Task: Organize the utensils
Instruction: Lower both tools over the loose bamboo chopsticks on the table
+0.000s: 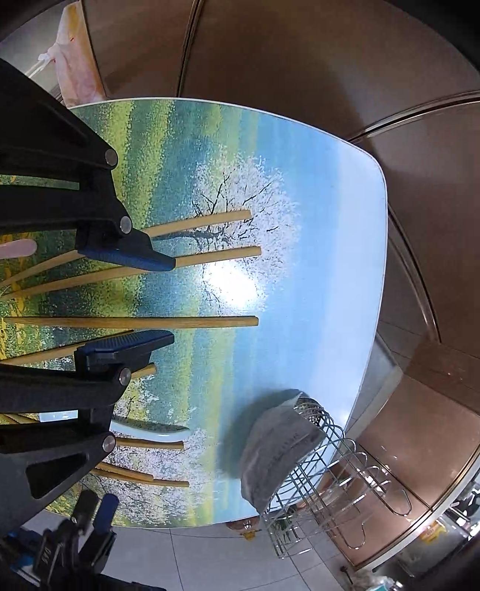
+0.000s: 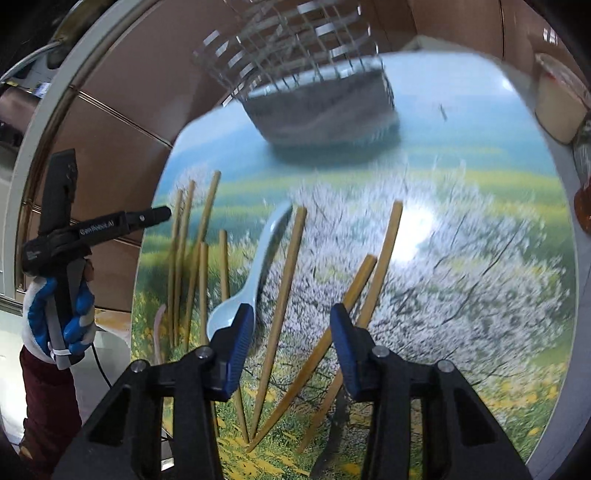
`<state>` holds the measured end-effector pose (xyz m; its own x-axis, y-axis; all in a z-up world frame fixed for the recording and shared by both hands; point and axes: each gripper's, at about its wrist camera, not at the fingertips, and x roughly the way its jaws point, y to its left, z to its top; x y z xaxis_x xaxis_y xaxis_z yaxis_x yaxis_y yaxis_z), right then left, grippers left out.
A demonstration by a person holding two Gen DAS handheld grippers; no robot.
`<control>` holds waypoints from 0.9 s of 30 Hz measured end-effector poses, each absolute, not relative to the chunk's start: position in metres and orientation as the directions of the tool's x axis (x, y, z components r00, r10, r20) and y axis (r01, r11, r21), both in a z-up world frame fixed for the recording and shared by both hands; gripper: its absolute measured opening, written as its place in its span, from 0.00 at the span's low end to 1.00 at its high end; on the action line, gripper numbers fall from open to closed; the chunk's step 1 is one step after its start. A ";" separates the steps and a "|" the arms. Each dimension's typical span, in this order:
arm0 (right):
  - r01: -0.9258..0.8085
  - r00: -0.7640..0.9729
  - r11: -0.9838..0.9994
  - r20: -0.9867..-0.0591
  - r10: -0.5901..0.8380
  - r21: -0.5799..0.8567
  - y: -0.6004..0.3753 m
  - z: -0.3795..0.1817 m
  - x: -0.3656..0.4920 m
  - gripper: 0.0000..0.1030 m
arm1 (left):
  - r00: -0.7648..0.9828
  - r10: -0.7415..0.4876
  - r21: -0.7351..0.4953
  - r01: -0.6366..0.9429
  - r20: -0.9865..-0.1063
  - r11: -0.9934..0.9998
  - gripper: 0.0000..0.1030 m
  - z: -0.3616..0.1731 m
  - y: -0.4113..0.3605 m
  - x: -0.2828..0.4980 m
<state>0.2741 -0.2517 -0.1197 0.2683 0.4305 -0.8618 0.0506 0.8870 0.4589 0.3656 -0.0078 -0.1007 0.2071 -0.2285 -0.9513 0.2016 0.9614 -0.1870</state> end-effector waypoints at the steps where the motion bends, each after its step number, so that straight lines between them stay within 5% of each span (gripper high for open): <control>1: 0.054 0.257 0.888 -0.866 0.429 0.456 -0.249 -0.123 0.274 0.39 | 0.205 -0.228 -0.187 0.202 -0.952 0.961 0.32 -0.102 -0.008 0.366; 27: 0.074 0.195 0.909 -0.900 0.391 0.411 -0.227 -0.154 0.280 0.39 | 0.180 -0.243 -0.208 0.192 -0.953 0.959 0.32 -0.118 -0.005 0.372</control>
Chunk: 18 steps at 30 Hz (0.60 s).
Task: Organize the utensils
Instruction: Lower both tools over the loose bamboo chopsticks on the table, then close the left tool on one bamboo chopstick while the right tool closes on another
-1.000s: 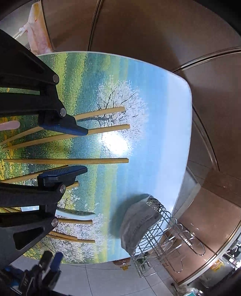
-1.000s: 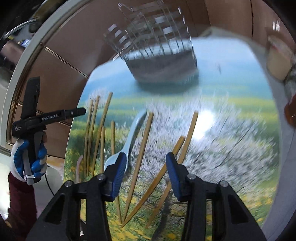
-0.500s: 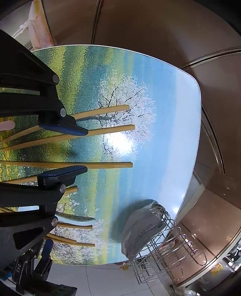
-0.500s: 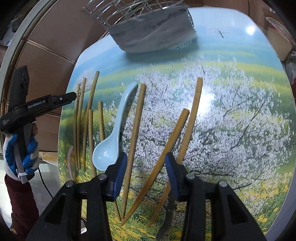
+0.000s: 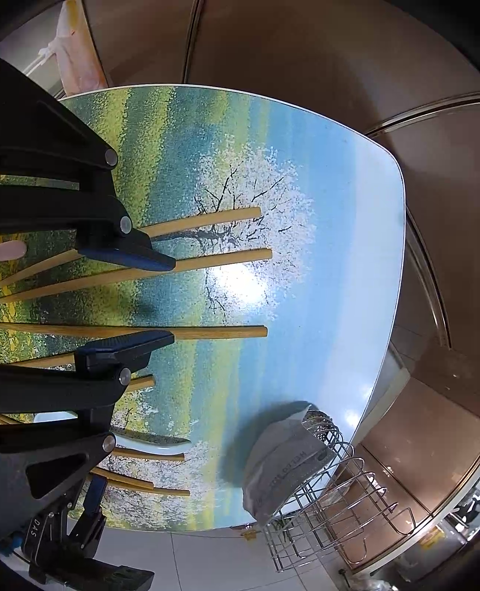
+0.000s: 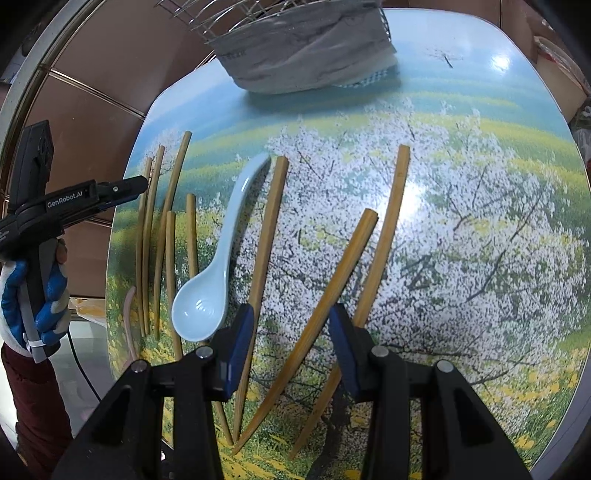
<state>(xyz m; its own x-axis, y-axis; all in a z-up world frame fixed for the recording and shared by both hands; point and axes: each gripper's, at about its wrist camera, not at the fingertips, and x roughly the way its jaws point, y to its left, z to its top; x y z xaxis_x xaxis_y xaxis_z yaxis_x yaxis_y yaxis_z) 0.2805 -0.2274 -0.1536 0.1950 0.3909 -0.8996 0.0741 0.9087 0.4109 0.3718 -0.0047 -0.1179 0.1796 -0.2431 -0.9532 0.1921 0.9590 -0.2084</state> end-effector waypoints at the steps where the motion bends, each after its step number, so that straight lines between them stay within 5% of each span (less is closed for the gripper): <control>1: 0.073 0.197 0.911 -0.902 0.385 0.405 -0.226 -0.153 0.282 0.39 | 0.180 -0.243 -0.207 0.194 -0.953 0.959 0.32 -0.118 -0.005 0.372; 11: 0.031 0.201 0.963 -0.945 0.257 0.268 -0.202 -0.156 0.291 0.16 | 0.174 -0.224 -0.194 0.175 -0.959 0.965 0.32 -0.120 -0.003 0.377; 18: 0.019 0.206 0.962 -0.943 0.262 0.272 -0.191 -0.161 0.294 0.09 | 0.163 -0.205 -0.178 0.164 -0.965 0.970 0.28 -0.125 -0.007 0.384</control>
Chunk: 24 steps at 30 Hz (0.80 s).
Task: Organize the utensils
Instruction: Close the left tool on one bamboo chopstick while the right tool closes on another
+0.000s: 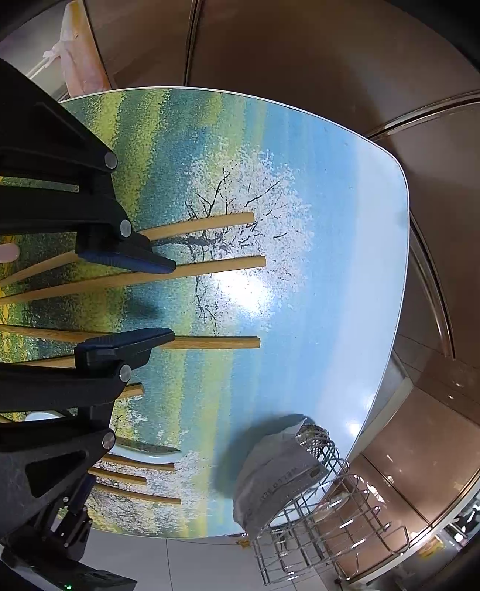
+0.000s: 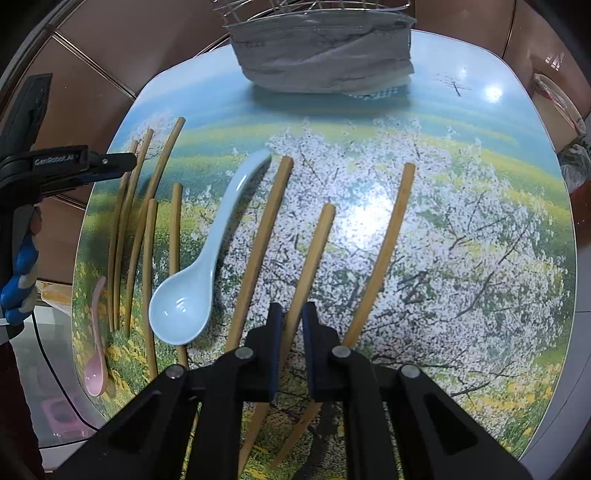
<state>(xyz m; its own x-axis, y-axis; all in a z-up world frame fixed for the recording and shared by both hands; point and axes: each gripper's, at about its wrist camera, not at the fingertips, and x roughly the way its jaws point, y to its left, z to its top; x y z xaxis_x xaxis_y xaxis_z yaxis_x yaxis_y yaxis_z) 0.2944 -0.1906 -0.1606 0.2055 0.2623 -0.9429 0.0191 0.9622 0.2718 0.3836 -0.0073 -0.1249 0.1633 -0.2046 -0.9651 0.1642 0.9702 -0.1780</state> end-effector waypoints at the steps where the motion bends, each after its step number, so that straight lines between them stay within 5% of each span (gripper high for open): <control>1: 0.017 0.205 0.962 -0.943 0.264 0.273 -0.190 -0.161 0.294 0.09 | 0.164 -0.195 -0.169 0.162 -0.967 0.972 0.28 -0.126 -0.008 0.384; 24: -0.023 0.152 0.966 -0.954 0.258 0.258 -0.189 -0.162 0.298 0.07 | 0.105 -0.149 -0.132 0.149 -0.983 0.980 0.20 -0.147 -0.009 0.408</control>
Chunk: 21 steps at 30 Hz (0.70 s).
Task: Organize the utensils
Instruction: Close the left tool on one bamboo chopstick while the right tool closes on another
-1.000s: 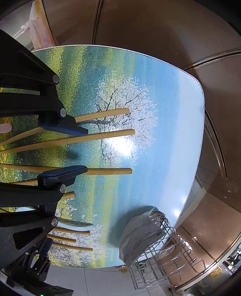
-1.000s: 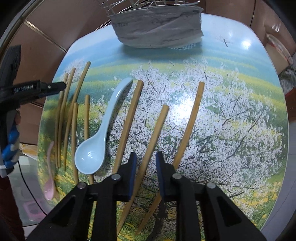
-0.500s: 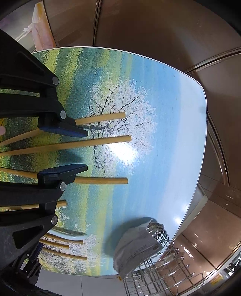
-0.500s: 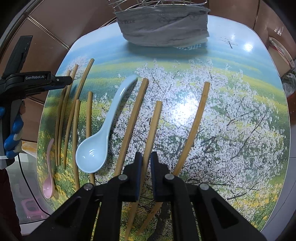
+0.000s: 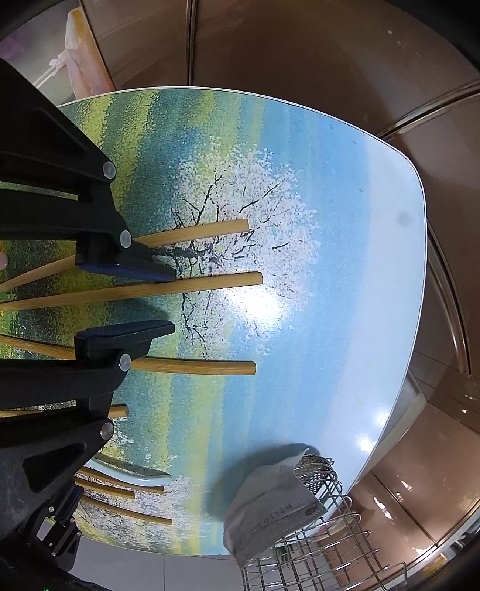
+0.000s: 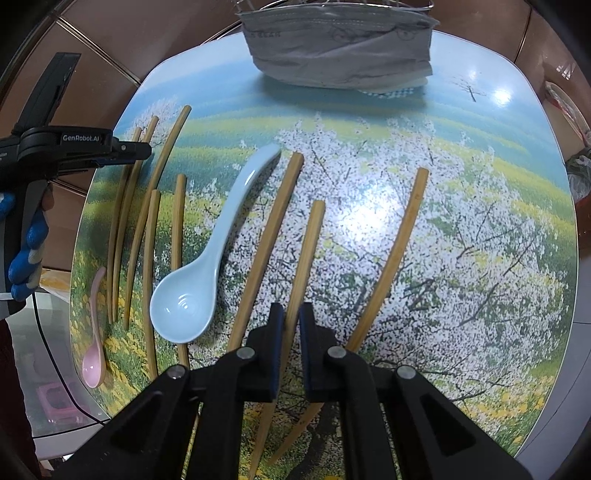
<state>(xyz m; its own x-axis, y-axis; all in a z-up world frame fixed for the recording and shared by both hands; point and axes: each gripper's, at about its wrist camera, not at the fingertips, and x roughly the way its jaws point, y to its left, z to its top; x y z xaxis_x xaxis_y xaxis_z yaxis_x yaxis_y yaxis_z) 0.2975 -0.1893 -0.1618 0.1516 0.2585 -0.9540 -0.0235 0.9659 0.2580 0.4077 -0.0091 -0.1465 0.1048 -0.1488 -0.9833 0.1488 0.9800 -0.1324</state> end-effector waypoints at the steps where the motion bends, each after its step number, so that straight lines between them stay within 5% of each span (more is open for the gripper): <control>1: -0.025 0.148 0.966 -0.955 0.258 0.257 -0.188 -0.162 0.299 0.07 | 0.102 -0.145 -0.129 0.152 -0.984 0.980 0.20 -0.147 -0.010 0.408; 21: -0.119 0.068 0.977 -0.980 0.188 0.179 -0.176 -0.164 0.342 0.07 | 0.041 -0.150 -0.139 0.199 -0.988 0.970 0.11 -0.153 -0.020 0.405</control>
<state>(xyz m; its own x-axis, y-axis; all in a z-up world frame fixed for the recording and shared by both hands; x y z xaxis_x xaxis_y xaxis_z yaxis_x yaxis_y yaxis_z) 0.3423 -0.1756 -0.1645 0.0679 0.1880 -0.9798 -0.1189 0.9766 0.1792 0.4050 -0.0197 -0.1526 0.0415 -0.1501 -0.9878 0.1986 0.9702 -0.1391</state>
